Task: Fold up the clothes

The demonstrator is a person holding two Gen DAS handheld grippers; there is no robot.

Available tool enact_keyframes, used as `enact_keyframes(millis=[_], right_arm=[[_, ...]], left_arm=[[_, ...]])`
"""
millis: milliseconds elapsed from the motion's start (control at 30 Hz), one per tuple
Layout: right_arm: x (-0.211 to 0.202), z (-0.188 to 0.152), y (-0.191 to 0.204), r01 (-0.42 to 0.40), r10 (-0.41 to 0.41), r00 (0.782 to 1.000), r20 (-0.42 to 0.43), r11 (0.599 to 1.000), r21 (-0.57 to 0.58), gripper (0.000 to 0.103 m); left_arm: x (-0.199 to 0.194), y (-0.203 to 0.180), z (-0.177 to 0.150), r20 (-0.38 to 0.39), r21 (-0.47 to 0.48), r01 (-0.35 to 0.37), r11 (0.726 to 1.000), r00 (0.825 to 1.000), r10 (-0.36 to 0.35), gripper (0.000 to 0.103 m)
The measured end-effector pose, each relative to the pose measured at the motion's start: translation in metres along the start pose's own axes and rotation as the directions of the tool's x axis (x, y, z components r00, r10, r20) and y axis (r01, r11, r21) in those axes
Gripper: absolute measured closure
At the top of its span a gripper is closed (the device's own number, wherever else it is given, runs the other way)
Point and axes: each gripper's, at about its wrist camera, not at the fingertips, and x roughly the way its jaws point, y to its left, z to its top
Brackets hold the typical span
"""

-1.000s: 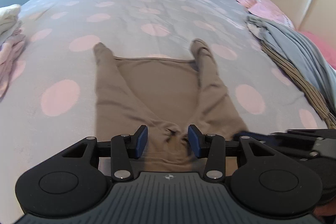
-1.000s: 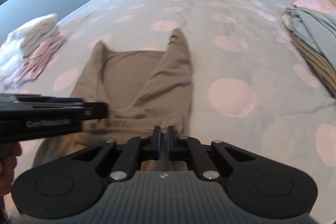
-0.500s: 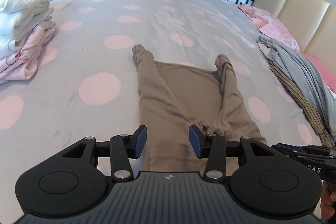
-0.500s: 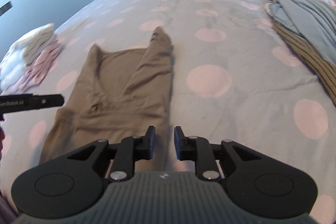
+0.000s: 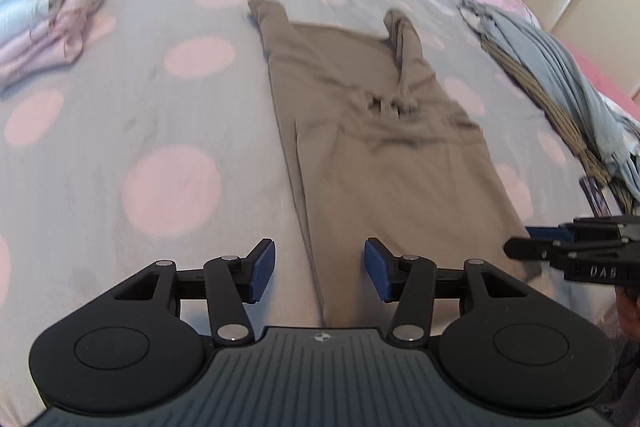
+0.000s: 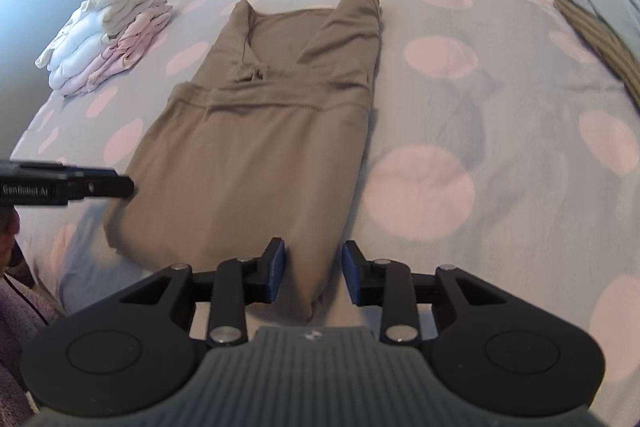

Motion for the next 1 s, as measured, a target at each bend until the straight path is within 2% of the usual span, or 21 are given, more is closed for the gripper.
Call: enact_keyframes(millis=[133,400,733,833,933,1000], right_arm=[[0.0,-0.003,-0.002,-0.023,0.023,1.0,-0.009,0.999,0.027,0.068],[-0.001,-0.002,-0.006,-0.063,0.067,0.997,-0.038,0.993,0.1,0.066],[0.009,-0.006,0.0,-0.067,0.071,0.997,-0.041,0.994,0.092,0.065],[0.011,-0.005,0.003,-0.07,0.073,0.997,-0.039,0.994,0.08,0.075],[0.01,-0.005,0.004,-0.078,0.081,0.996,-0.034,0.994,0.079,0.079],[0.009,-0.005,0.005,-0.076,0.079,0.996,-0.029,0.994,0.076,0.081]], left_arm=[[-0.001,0.007,-0.015,0.013,0.001,0.031,1.0,0.999,-0.031,0.053],[-0.008,0.015,-0.016,0.009,-0.058,0.044,0.997,0.999,-0.043,0.053],[0.003,0.009,-0.015,-0.005,-0.028,0.056,0.998,0.998,-0.056,0.053],[0.005,0.003,-0.014,-0.001,0.004,0.057,0.998,0.998,-0.057,0.061],[0.006,0.0,-0.012,-0.007,0.019,0.086,0.996,0.996,-0.086,0.08],[0.006,-0.003,-0.012,-0.007,0.033,0.087,0.996,0.996,-0.087,0.084]])
